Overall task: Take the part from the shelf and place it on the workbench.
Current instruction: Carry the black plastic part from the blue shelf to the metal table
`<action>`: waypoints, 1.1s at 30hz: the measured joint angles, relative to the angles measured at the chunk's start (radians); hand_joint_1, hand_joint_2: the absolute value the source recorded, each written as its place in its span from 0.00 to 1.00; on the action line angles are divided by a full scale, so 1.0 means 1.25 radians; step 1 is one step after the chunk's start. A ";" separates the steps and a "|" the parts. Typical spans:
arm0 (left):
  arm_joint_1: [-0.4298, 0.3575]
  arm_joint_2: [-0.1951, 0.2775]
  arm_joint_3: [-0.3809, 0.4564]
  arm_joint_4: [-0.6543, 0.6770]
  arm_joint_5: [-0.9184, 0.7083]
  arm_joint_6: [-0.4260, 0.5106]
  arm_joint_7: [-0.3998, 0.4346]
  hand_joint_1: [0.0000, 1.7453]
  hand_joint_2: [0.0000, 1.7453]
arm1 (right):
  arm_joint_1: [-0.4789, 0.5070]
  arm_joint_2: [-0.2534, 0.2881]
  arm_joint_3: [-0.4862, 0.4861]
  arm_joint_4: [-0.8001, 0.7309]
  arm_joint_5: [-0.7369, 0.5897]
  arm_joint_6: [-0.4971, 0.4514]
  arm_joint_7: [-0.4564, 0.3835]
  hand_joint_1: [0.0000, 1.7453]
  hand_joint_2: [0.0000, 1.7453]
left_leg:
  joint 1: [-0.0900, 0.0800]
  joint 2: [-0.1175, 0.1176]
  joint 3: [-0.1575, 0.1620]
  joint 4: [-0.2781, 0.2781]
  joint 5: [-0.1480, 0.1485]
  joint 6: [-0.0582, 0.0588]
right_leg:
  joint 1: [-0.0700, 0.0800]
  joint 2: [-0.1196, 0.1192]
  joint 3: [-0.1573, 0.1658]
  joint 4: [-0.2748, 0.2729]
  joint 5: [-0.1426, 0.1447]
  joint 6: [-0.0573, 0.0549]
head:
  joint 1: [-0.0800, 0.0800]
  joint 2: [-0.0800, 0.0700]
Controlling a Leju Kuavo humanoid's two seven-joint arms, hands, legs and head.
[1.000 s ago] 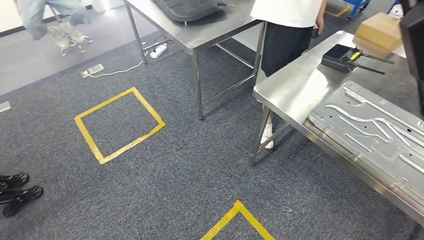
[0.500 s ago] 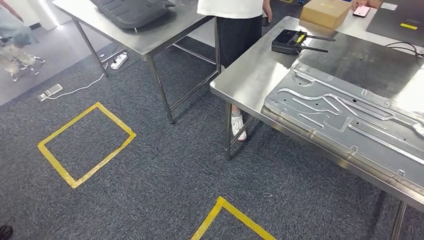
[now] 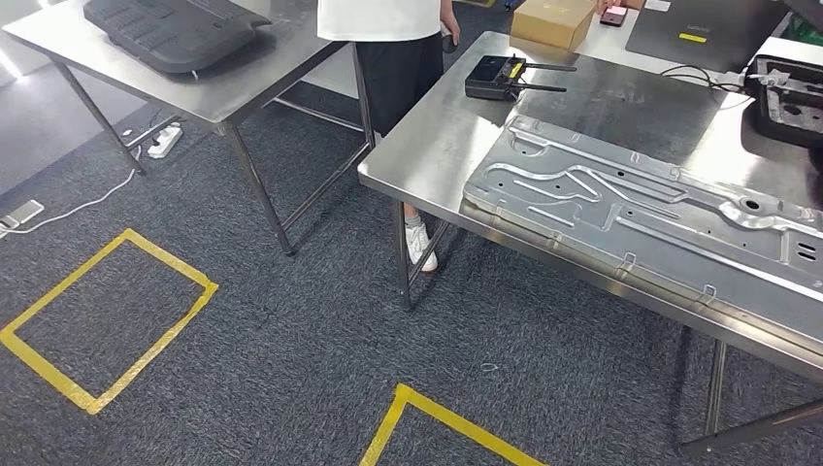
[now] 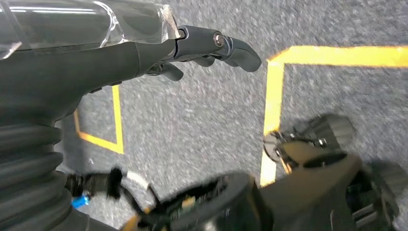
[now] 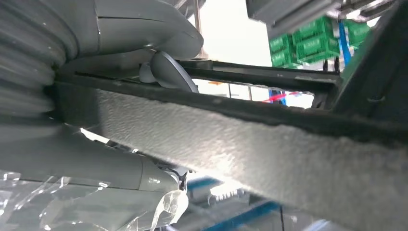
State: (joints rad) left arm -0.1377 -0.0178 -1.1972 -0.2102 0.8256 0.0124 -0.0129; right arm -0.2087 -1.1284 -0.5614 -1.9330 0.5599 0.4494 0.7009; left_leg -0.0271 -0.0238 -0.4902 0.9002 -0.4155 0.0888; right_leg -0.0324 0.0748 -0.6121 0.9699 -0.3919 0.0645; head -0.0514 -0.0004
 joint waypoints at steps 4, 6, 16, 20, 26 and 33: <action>0.001 0.001 -0.002 0.000 -0.001 0.002 0.000 0.00 1.00 | 0.001 -0.002 -0.007 0.010 0.005 0.012 -0.001 1.00 1.00 | 0.003 0.018 -0.001 -0.006 0.007 0.002 | -0.003 -0.050 -0.077 0.190 -0.096 0.016 | 0.001 0.000; 0.001 0.000 -0.006 0.000 -0.001 0.002 0.000 0.00 1.00 | 0.002 0.000 -0.009 0.016 -0.004 0.020 0.000 1.00 1.00 | 0.006 0.024 0.000 -0.005 0.007 -0.001 | -0.009 -0.055 -0.068 0.191 -0.085 0.025 | 0.001 0.000; 0.000 0.004 -0.012 0.000 0.001 0.001 -0.002 0.00 1.00 | 0.012 0.001 -0.003 0.023 -0.092 -0.040 -0.001 1.00 1.00 | 0.006 0.033 -0.003 0.010 -0.008 -0.030 | -0.012 -0.057 0.048 -0.026 -0.012 0.009 | 0.000 0.000; -0.010 0.004 -0.012 0.000 0.007 0.001 -0.011 0.00 1.00 | 0.001 -0.015 0.031 0.019 -0.124 -0.072 -0.002 1.00 1.00 | 0.010 0.026 -0.114 0.250 -0.120 -0.043 | -0.007 -0.074 0.045 -0.026 -0.010 -0.012 | -0.001 0.000; -0.004 0.006 -0.013 0.001 -0.002 -0.001 -0.010 0.00 1.00 | -0.003 -0.042 0.075 0.012 -0.159 -0.150 -0.002 1.00 1.00 | -0.003 0.028 -0.033 0.055 -0.010 -0.006 | 0.005 -0.088 0.046 -0.026 -0.012 -0.015 | -0.001 0.000; 0.001 0.007 -0.013 0.001 -0.004 -0.003 -0.010 0.00 1.00 | 0.001 -0.067 0.118 0.001 -0.190 -0.196 -0.002 1.00 1.00 | -0.001 0.025 -0.013 -0.002 0.012 0.000 | 0.002 -0.075 0.006 0.059 -0.063 0.004 | 0.000 0.000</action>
State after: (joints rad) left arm -0.1362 -0.0096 -1.2135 -0.2090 0.8206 0.0084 -0.0249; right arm -0.2078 -1.2124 -0.4142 -1.9321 0.3227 0.2038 0.6980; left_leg -0.0282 0.0080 -0.5068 0.8976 -0.4002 0.0889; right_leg -0.0303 -0.0191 -0.6047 1.0437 -0.4707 0.0694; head -0.0518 -0.0004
